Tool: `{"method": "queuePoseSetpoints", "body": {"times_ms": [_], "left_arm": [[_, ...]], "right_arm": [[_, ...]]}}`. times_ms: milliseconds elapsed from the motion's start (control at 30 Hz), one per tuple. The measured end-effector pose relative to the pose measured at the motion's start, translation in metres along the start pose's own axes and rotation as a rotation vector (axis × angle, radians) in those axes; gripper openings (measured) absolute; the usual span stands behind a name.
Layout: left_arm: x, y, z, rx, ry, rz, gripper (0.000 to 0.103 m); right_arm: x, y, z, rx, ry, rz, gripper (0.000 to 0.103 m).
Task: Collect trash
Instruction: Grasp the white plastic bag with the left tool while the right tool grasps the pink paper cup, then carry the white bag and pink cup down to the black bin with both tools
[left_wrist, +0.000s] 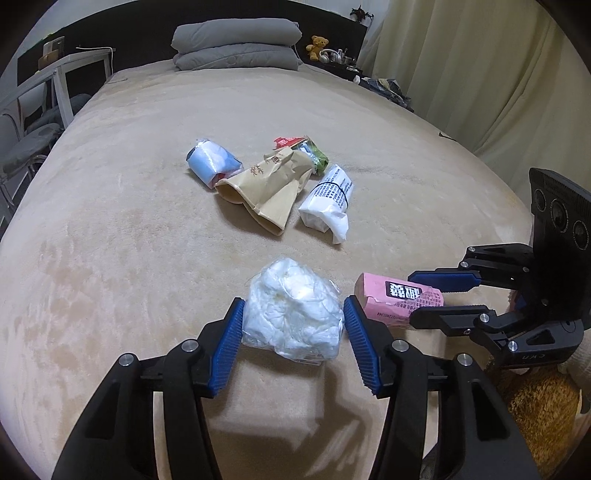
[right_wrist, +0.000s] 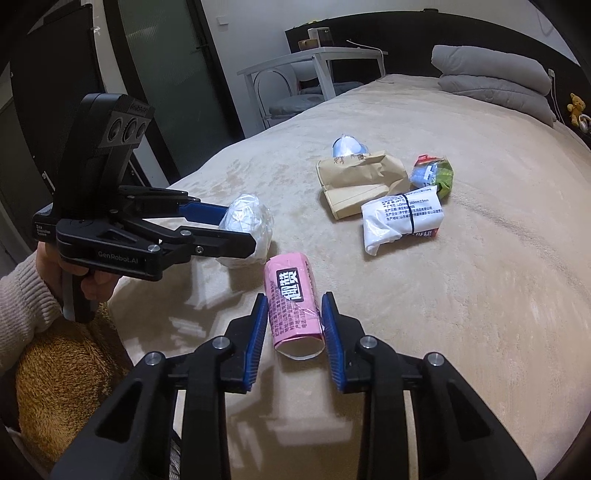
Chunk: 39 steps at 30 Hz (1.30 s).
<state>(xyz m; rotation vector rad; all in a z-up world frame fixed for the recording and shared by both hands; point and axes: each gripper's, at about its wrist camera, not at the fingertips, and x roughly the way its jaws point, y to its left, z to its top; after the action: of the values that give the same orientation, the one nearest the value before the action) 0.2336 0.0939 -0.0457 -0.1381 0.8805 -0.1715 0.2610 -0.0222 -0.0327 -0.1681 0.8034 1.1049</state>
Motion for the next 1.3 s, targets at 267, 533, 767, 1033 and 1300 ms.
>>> {"method": "queuePoseSetpoints", "body": {"times_ms": [267,533,767,1033,1300], "left_arm": [[-0.026,-0.011,-0.014,-0.030,-0.073,-0.025,0.053],[-0.046,-0.030,-0.036,-0.036,-0.124,-0.037,0.053],[-0.063,-0.041,-0.055,-0.076,-0.167,-0.047,0.053],[-0.077,-0.057,-0.081,-0.090,-0.194,-0.052,0.053],[-0.091,-0.072,-0.110,-0.109,-0.209,-0.059,0.053]], "right_arm": [[-0.030,0.002,-0.008,0.049,-0.067,-0.018,0.031],[-0.054,0.019,-0.029,0.072,-0.111,-0.021,0.031],[-0.071,0.032,-0.046,0.115,-0.143,-0.025,0.031],[-0.095,0.046,-0.071,0.155,-0.180,-0.031,0.031],[-0.115,0.066,-0.097,0.176,-0.200,-0.037,0.031]]}}
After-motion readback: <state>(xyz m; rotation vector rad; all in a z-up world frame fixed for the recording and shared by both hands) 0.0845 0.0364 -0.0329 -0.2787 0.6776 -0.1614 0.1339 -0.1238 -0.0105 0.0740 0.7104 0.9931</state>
